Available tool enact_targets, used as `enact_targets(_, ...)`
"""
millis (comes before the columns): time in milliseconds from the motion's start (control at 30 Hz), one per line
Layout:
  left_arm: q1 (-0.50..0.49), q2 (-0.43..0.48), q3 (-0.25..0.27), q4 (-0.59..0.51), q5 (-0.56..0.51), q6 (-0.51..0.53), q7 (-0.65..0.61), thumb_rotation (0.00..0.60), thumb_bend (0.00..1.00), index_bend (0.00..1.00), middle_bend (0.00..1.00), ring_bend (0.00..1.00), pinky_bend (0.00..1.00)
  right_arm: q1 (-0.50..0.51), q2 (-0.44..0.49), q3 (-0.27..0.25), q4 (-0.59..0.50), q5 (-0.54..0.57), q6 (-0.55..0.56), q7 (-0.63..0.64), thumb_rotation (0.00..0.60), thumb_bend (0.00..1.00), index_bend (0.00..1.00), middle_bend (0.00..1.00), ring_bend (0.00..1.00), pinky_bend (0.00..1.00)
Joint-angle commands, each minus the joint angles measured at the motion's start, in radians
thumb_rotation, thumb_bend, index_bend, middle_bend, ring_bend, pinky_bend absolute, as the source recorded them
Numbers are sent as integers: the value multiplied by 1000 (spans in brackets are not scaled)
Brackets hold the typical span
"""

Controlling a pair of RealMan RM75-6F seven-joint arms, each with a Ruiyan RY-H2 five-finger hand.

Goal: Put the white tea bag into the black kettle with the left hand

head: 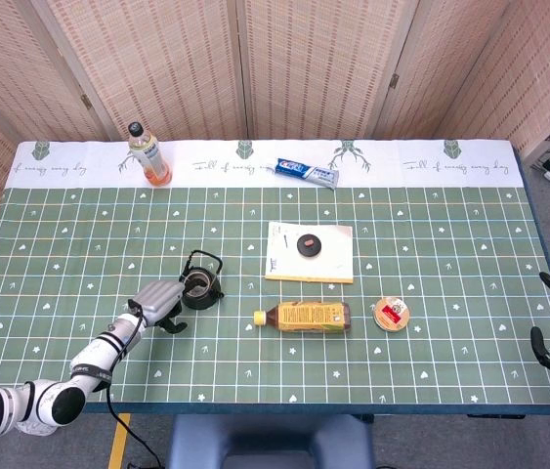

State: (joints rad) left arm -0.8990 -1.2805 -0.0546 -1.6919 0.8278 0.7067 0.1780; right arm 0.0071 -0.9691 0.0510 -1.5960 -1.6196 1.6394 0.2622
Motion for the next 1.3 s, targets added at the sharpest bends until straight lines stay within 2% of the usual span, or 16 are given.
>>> enact_targets(33, -2, 44, -10, -52, -4, 29, 15, 600, 280, 128, 1000, 1000, 1000, -2, -1, 0, 2, -4, 5, -2, 600, 541, 0, 0, 0, 0)
enact_targets(167, 15, 106, -21, -137, 13, 74, 13, 600, 280, 130, 1000, 1000, 1000, 1, -3, -4, 1, -12, 1, -8, 600, 542, 0, 0, 0, 0)
enact_targets(300, 70, 199, -36, -232, 91, 170, -8, 600, 280, 120, 1000, 1000, 1000, -4, 1, -1, 3, -10, 14, 6, 600, 541, 0, 0, 0, 0)
enact_targets(400, 137, 293, -36, -323, 150, 223, -75, 600, 280, 110, 1000, 1000, 1000, -7, 5, 0, 1, -6, 16, 7, 600, 541, 0, 0, 0, 0)
enact_targets(500, 246, 414, -4, -402, 272, 281, -180, 600, 280, 63, 980, 995, 1000, -10, 6, 1, 1, -7, 23, -3, 600, 541, 0, 0, 0, 0)
enact_targets(567, 325, 446, 35, -389, 391, 369, -187, 600, 280, 49, 898, 939, 978, -12, 3, 3, -1, 0, 24, -14, 600, 542, 0, 0, 0, 0)
enact_targets(633, 422, 433, 85, -327, 511, 523, -76, 600, 280, 49, 756, 792, 862, -15, -9, 12, -4, 19, 28, -50, 600, 541, 0, 0, 0, 0)
enact_targets(700, 514, 357, 103, -252, 586, 703, 88, 600, 280, 50, 657, 667, 746, -16, -32, 29, -2, 53, 29, -125, 600, 542, 0, 0, 0, 0)
enact_targets(733, 548, 317, 107, -221, 612, 766, 136, 600, 280, 60, 622, 613, 695, -16, -41, 35, -5, 66, 28, -153, 600, 541, 0, 0, 0, 0)
enact_targets(800, 609, 256, 124, -174, 657, 847, 143, 600, 280, 90, 602, 582, 666, -13, -55, 46, -13, 87, 23, -203, 600, 541, 0, 0, 0, 0)
enact_targets(933, 686, 204, 144, -80, 702, 928, 111, 600, 280, 115, 536, 497, 594, -6, -66, 45, -21, 94, 4, -230, 600, 541, 0, 0, 0, 0)
enact_targets(1033, 730, 151, 147, 10, 726, 974, 70, 600, 279, 122, 442, 352, 424, 2, -73, 37, -22, 100, -28, -253, 600, 541, 0, 0, 0, 0)
enact_targets(1067, 735, 143, 148, 18, 723, 967, 50, 600, 278, 134, 428, 327, 376, 5, -77, 35, -24, 101, -37, -265, 600, 541, 0, 0, 0, 0)
enact_targets(1200, 731, 144, 149, 43, 743, 926, 17, 600, 276, 151, 382, 261, 300, 16, -86, 19, -40, 94, -73, -292, 600, 542, 0, 0, 0, 0)
enact_targets(1267, 731, 144, 143, 45, 737, 912, 13, 600, 269, 147, 297, 163, 169, 15, -81, 13, -49, 83, -71, -289, 600, 541, 0, 0, 0, 0)
enact_targets(1300, 731, 144, 139, 47, 735, 906, 11, 600, 266, 145, 276, 143, 136, 13, -81, 12, -51, 77, -65, -290, 600, 541, 0, 0, 0, 0)
